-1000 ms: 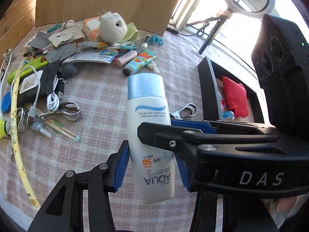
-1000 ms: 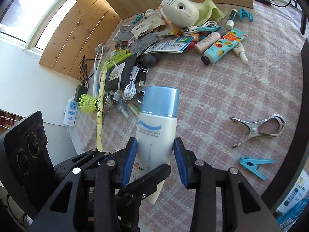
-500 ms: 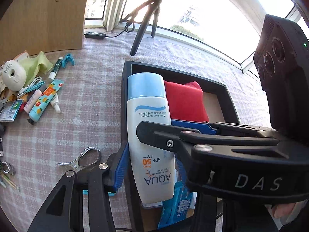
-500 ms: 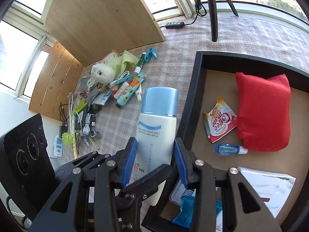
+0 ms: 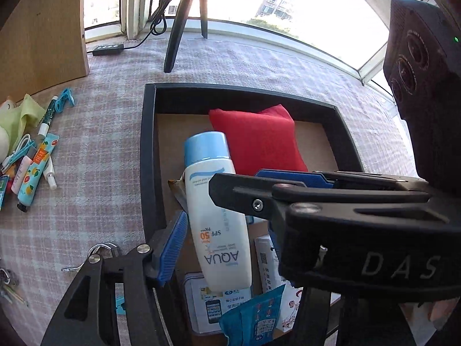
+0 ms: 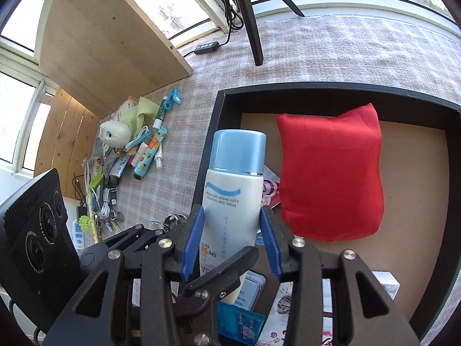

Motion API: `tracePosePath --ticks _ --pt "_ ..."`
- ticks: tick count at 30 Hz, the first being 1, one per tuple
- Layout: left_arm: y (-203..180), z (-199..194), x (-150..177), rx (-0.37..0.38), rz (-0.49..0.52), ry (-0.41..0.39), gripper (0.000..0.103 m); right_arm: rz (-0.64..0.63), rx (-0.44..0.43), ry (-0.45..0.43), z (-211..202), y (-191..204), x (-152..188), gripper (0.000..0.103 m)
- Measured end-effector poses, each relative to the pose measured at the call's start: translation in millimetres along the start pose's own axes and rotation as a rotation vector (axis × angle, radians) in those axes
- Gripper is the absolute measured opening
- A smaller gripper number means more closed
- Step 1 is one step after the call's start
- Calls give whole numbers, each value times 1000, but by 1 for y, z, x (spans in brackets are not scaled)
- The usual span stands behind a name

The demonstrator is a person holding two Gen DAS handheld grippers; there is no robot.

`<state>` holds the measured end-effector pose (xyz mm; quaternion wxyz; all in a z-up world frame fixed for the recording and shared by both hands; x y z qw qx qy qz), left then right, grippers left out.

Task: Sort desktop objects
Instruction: 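Carry the sunscreen bottle into the tray and lower it, then grasp the metal clip with the right gripper while the left grasps the yellow ribbon strip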

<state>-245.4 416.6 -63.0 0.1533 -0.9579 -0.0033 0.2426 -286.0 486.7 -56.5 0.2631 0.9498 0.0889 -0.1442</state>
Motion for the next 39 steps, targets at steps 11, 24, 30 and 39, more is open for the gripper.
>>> tracePosePath --ticks 11,24,30,39 --pt "17 -21 2 -44 -35 -40 56 -80 -4 -17 -1 29 4 42" --pt "121 -80 53 -201 -185 -87 56 -296 -24 45 21 95 21 42" --pt "180 -121 89 -290 -314 -112 56 -427 0 116 44 127 35 42" --pt "253 -168 149 -390 -467 -151 56 -604 123 239 88 146 51 41"
Point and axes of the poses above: each gripper's, at about its wrist camera, not at the fingertips, and z roughly the way its jaws point, y to its left, x to its underside, the point moved 5 cm from there along z, roughly the way its jaws point, and after that the axes turned 7 degrees about -y, right-handed, at the moved point
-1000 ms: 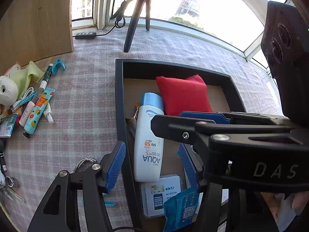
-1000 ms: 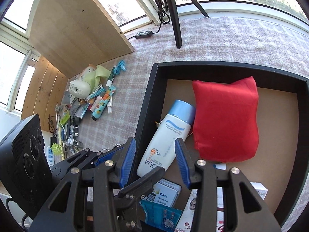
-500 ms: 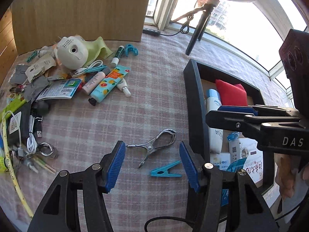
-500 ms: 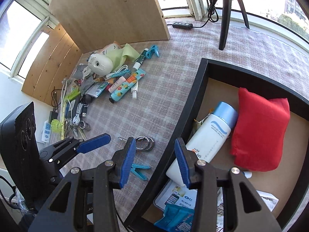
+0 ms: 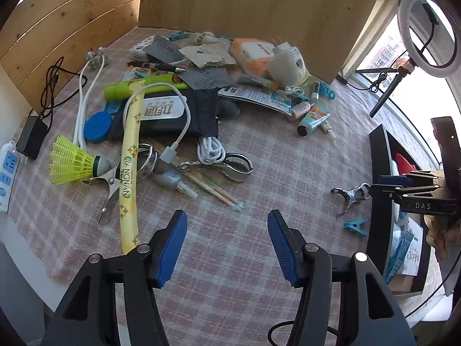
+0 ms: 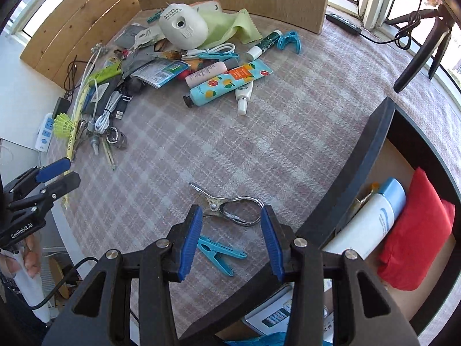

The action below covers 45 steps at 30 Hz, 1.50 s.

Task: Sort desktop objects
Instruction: 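Grasp the metal clip with the right gripper while the left grasps the yellow ribbon strip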

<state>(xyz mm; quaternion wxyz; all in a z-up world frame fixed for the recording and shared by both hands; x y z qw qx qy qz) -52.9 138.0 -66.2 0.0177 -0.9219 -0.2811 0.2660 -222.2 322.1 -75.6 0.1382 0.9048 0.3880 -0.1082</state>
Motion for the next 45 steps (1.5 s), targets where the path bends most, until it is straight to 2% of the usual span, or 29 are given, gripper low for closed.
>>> tracePosePath --ticks 7,10,20,23,25,26,27,31,35,42,45 --pt "46 -4 7 -35 -77 -6 56 -132 86 91 17 2 -4 34" --pt "56 1 9 -39 -102 3 56 -143 90 122 24 -1 -4 28" --pt "78 30 7 -76 -134 53 56 -107 57 150 37 -11 -2 20" --pt "83 37 7 -78 -140 73 47 -100 42 146 38 -9 0 15" --pt "84 39 7 -76 -139 85 28 -95 25 146 38 -7 1 11" --pt "85 40 7 -74 -141 88 23 -91 20 141 37 -7 1 11" --pt "85 40 8 -68 -143 92 13 -91 24 136 36 -7 2 10" --pt "84 39 14 -40 -149 114 11 -80 20 124 31 -8 4 8" --pt "77 32 26 40 -196 132 10 -66 10 112 24 -9 7 8" --pt "46 15 47 92 -151 138 10 -23 -9 60 6 -10 4 8" --pt "31 6 43 112 -132 120 10 -3 -27 35 -4 -10 3 8"
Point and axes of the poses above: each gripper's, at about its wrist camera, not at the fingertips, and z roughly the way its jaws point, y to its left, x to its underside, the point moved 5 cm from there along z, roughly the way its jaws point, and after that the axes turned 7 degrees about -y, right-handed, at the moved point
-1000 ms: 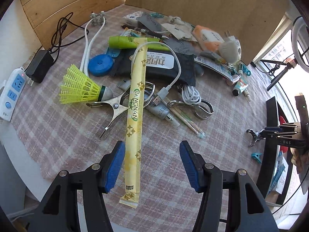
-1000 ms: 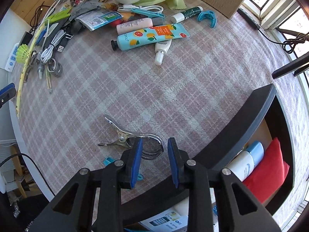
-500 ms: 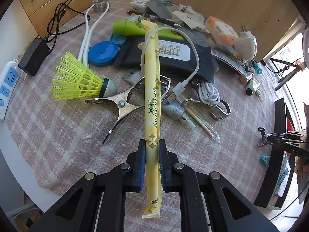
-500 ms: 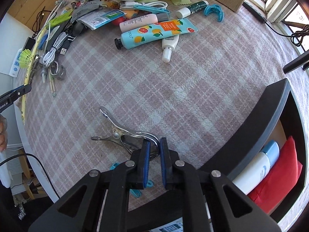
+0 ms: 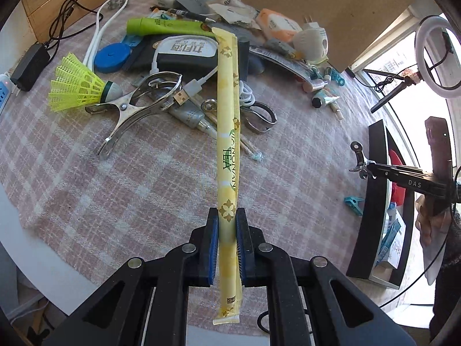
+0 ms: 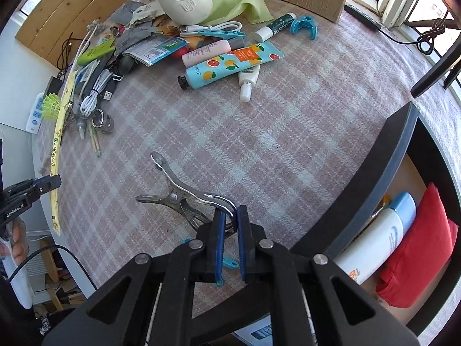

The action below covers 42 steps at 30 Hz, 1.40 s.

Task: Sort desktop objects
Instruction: 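Grasp the metal clip with the right gripper while the left grasps the yellow ribbon strip, then carry the metal clip and yellow strip into the tray and release both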

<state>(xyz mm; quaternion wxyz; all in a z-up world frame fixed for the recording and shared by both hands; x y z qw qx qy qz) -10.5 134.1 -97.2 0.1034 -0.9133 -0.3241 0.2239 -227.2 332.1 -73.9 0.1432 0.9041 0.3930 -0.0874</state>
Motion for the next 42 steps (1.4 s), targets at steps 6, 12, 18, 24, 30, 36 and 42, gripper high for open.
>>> tracePosePath --ticks 6,12,18,24,30,36,42 --pt "-41 -18 -12 36 89 -24 10 14 -18 -51 -27 0 6 8" --pt "-110 -11 -22 110 213 -19 10 60 24 -105 -51 -23 4 8" --pt "-192 7 -17 206 328 39 10 159 104 -129 -80 -76 42 8" --pt "-278 26 4 303 432 112 10 292 181 -142 -106 -140 93 8" --pt "-360 41 33 368 539 162 10 406 256 -137 -122 -192 144 8" --pt "-430 56 60 407 624 209 10 517 281 -147 -135 -228 182 8" --pt "-463 70 77 398 683 237 10 554 277 -135 -132 -238 200 8"
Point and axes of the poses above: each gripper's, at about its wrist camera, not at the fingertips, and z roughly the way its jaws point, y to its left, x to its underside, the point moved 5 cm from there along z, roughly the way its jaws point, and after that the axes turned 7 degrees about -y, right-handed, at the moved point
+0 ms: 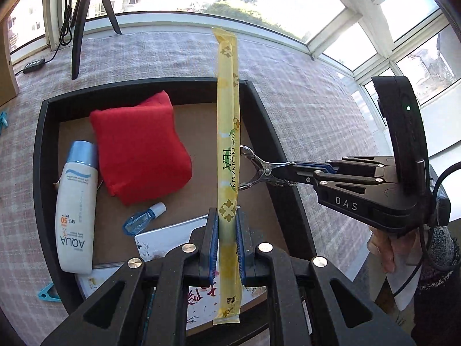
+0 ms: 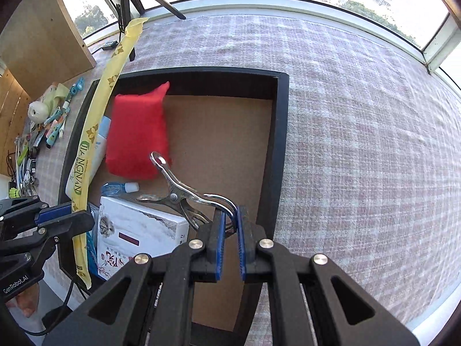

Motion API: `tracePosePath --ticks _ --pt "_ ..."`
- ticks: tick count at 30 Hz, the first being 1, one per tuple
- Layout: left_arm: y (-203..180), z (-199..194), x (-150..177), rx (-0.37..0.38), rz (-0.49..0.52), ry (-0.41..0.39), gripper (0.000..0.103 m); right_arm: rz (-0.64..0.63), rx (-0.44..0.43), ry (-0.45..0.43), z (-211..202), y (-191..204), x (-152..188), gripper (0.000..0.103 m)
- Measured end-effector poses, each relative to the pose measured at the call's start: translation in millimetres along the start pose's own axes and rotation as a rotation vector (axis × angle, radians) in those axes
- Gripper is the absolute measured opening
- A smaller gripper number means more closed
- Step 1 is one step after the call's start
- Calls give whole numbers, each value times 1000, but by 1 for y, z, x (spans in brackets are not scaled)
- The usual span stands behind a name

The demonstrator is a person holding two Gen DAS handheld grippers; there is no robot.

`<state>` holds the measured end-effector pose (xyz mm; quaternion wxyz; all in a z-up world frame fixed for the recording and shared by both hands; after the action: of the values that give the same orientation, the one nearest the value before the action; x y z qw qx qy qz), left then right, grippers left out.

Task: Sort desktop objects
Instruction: 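Carry the metal clip and yellow strip into the tray and release both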

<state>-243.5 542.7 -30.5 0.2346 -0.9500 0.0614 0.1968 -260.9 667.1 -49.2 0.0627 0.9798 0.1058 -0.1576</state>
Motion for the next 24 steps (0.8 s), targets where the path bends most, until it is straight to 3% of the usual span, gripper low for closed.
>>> tracePosePath --ticks 6,10,11,13,14,17,24 --pt "-4 14 -4 -14 10 22 10 -7 15 20 7 -5 7 8" --pt "-4 21 -8 -12 23 30 13 52 -31 36 11 -4 8 8" --pt "-4 23 -8 -18 29 35 17 48 -23 35 11 -3 8 8" --pt "-3 25 -10 -25 36 36 47 46 -27 44 12 0 8 10" --pt "-2 23 -10 -36 40 21 50 47 -32 48 11 2 9 12" --pt "1 19 -6 -52 39 13 50 41 -9 26 5 3 6 27" --pt "5 6 2 -69 38 -8 50 50 -31 9 -2 10 7 28"
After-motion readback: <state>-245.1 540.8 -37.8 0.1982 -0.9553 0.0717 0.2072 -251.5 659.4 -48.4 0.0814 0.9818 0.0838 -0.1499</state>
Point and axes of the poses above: each gripper's, at about its wrist camera, not at the fingertips, and z roughly the way its jaws point, y to its left, x to its underside, the point moved 5 cm from there along z, roughly the way its jaws point, and after that the axes turned 7 degrees about -y, right-handed, at the moved point
